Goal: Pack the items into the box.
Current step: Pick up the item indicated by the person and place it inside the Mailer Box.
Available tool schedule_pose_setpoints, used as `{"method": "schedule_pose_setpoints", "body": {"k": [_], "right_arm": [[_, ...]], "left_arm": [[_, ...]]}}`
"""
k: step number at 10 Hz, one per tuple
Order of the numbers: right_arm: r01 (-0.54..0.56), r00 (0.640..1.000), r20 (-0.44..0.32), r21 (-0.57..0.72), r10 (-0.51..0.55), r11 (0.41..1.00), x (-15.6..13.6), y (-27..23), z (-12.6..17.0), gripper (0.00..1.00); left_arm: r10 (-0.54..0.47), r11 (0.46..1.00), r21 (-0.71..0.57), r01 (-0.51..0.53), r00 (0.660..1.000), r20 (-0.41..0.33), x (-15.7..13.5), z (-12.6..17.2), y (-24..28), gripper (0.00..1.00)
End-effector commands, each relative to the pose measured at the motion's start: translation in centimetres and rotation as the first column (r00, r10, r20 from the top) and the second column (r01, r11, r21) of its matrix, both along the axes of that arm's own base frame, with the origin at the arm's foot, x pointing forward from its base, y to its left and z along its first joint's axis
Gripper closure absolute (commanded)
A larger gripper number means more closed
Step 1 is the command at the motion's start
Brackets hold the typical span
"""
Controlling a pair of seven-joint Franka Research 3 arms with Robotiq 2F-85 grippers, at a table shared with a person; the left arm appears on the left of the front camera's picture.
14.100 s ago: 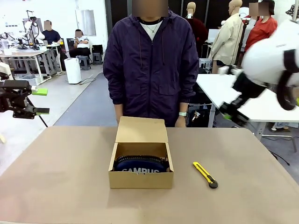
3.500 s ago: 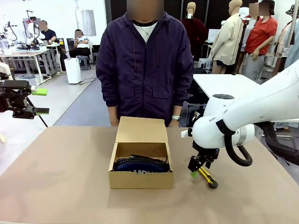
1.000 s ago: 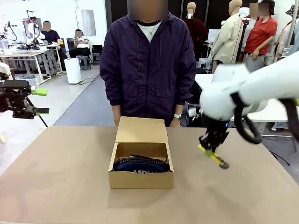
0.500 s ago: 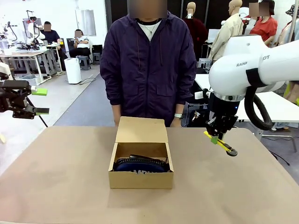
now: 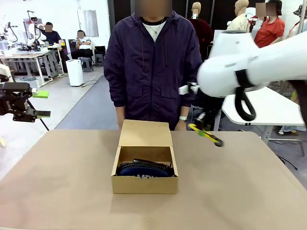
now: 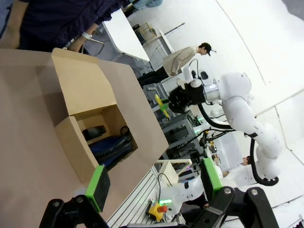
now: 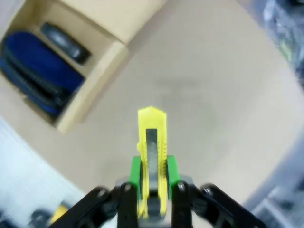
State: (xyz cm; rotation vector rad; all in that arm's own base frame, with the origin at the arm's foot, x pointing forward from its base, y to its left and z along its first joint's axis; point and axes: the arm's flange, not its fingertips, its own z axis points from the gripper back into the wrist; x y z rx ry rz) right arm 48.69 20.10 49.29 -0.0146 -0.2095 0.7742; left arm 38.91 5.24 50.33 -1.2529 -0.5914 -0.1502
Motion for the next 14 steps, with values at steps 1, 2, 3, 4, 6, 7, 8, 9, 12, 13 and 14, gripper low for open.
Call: {"method": "schedule_pose_setpoints", "body": {"k": [1,2,3,4,6,7,8,9,12,13,14], "right_arm": [[-0.315,0.949,0.024,0.011,0.314,0.949,6.2,5.4,-1.6,1.00],[-0.440,0.898,0.025,0.010,0.440,0.898,7.4,9.0,-2.8,1.00],[-0.523,0.852,0.021,0.010,0.523,0.852,7.8,11.8,-3.7,1.00],[-0.600,0.800,0.021,0.024,0.599,0.800,7.7,14.1,-4.5,1.00],[-0.717,0.694,-0.014,0.078,0.720,0.692,6.5,17.8,-6.2,1.00],[-0.742,0.663,-0.014,0.116,0.749,0.660,5.8,19.2,-6.7,1.00],[-0.760,0.641,-0.016,0.127,0.768,0.637,5.1,20.0,-7.3,1.00],[-0.760,0.640,-0.037,0.121,0.768,0.639,4.7,20.3,-7.9,1.00],[-0.714,0.696,-0.061,0.051,0.715,0.699,4.6,19.7,-8.7,1.00],[-0.716,0.694,-0.062,0.055,0.718,0.696,4.6,19.7,-8.7,1.00],[-0.709,0.698,-0.084,0.056,0.711,0.703,4.6,19.6,-9.1,1.00]], "left_arm": [[-0.012,1.000,0.005,0.012,1.000,-0.003,-0.2,0.1,0.2,0.00],[-0.012,1.000,0.005,0.012,1.000,-0.003,-0.2,0.1,0.2,0.00],[-0.012,1.000,0.005,0.012,1.000,-0.003,-0.2,0.1,0.2,0.00],[-0.012,1.000,0.005,0.012,1.000,-0.003,-0.2,0.1,0.2,0.00],[-0.012,1.000,0.005,0.012,1.000,-0.003,-0.2,0.1,0.2,0.00],[-0.012,1.000,0.005,0.012,1.000,-0.003,-0.2,0.1,0.2,0.00],[-0.012,1.000,0.005,0.012,1.000,-0.003,-0.2,0.1,0.2,0.00],[-0.012,1.000,0.005,0.012,1.000,-0.003,-0.2,0.1,0.2,0.00],[-0.012,1.000,0.005,0.012,1.000,-0.003,-0.2,0.1,0.2,0.00],[-0.012,1.000,0.005,0.012,1.000,-0.003,-0.2,0.1,0.2,0.00],[-0.012,1.000,0.005,0.012,1.000,-0.003,-0.2,0.1,0.2,0.00]]}}
